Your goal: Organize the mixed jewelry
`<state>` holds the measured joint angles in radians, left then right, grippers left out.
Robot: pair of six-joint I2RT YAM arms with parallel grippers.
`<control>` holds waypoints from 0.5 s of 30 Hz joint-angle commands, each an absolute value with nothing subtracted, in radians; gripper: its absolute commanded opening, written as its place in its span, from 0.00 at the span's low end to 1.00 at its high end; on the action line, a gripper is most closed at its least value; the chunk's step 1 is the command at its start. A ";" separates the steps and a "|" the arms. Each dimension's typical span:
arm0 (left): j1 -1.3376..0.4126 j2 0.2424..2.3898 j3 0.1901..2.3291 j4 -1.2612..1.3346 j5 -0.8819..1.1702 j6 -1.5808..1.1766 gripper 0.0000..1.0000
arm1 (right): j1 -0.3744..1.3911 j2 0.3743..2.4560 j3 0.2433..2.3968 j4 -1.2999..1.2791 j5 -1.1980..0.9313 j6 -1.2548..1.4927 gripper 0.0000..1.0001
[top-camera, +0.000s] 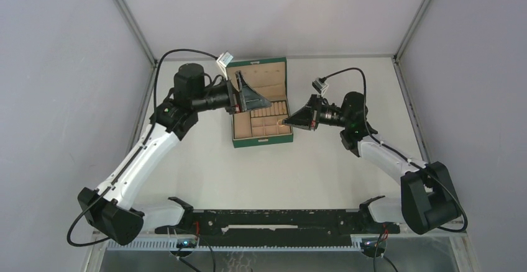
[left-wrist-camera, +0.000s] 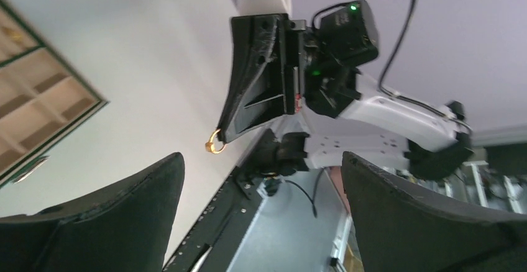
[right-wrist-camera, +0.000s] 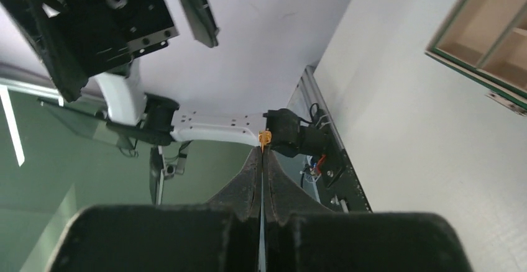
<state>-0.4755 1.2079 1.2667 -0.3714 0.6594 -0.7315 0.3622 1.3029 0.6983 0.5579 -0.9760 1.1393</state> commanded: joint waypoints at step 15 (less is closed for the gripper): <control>-0.471 1.275 1.151 0.221 0.984 -1.168 0.84 | 0.370 1.290 0.713 0.977 -1.098 1.340 0.00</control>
